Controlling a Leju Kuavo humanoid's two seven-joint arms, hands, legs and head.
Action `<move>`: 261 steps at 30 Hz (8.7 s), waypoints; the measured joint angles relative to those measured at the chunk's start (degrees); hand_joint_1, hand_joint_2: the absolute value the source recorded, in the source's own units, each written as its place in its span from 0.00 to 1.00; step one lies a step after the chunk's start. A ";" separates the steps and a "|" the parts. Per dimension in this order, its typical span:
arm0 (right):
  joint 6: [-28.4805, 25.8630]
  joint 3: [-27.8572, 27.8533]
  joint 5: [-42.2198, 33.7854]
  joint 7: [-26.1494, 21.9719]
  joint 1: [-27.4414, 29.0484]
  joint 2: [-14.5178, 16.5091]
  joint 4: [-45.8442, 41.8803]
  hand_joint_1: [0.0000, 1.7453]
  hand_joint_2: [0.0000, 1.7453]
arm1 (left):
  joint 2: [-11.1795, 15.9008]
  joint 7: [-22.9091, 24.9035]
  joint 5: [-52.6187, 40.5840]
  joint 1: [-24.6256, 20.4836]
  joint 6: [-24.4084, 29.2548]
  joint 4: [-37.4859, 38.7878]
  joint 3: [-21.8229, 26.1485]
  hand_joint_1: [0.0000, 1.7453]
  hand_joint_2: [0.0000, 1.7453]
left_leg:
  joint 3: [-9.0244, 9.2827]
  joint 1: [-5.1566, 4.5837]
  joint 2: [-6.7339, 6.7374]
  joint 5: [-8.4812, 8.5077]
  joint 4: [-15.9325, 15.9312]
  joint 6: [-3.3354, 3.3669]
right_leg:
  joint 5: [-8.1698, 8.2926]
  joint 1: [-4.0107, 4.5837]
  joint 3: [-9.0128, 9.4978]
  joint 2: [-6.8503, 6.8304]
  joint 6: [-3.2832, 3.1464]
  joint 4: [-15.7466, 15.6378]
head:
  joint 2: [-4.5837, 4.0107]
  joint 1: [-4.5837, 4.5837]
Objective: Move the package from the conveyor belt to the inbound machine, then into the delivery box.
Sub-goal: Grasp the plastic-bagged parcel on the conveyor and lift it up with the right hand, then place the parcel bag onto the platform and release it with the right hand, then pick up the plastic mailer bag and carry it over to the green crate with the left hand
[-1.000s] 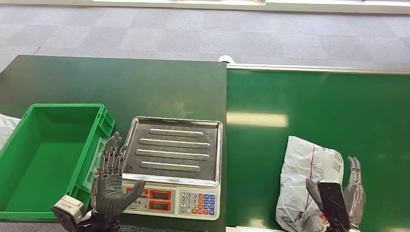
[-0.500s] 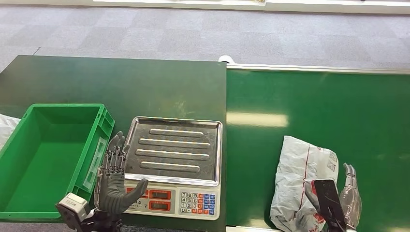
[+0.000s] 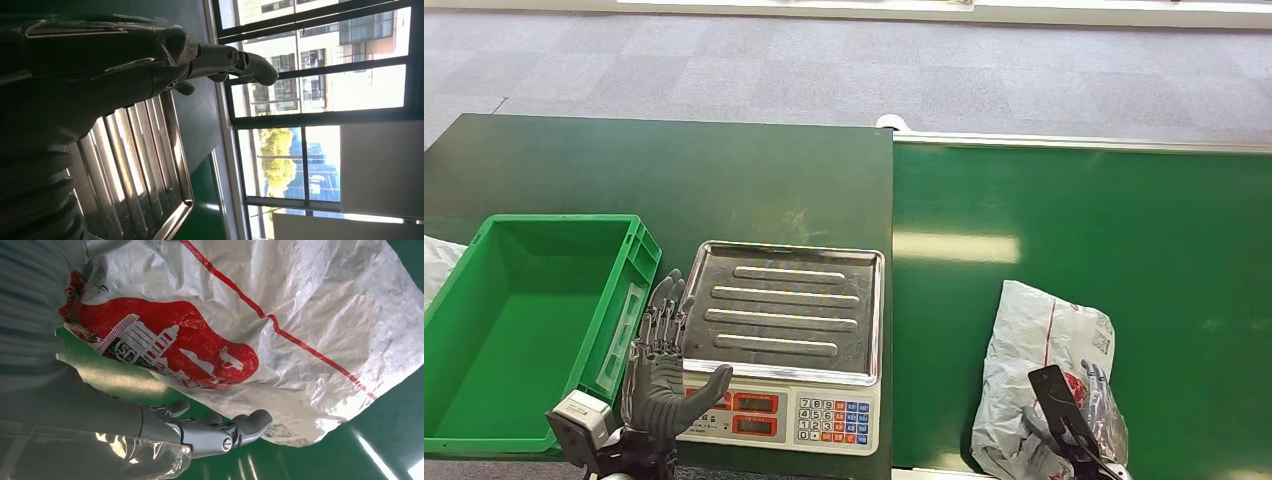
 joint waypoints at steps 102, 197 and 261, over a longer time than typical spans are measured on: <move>18.34 42.11 7.30 -20.12 -57.00 16.26 48.80 1.00 1.00 | -1.83 0.54 4.48 -16.38 -1.97 8.99 -2.03 0.00 1.00 | -0.41 0.10 0.05 0.50 0.03 -0.05 | 0.47 0.10 -0.47 0.13 -0.04 0.10 | 0.00 0.01; -26.01 29.47 -12.54 -32.61 3.08 1.58 -14.54 0.00 1.00 | 3.19 23.62 -39.05 -27.08 -0.21 20.64 -6.71 0.00 1.00 | -0.64 0.10 -0.26 0.52 0.01 -0.08 | 0.43 0.09 -0.61 -0.21 -0.07 0.05 | 0.00 0.01; -21.56 24.03 -12.61 -32.46 2.06 4.51 -13.68 0.00 1.00 | -0.30 15.96 -46.45 -30.54 12.17 11.58 -6.55 1.00 1.00 | -0.66 0.09 -0.33 0.63 0.02 -0.02 | 0.48 0.08 -0.57 -0.29 -0.03 0.05 | 0.00 0.01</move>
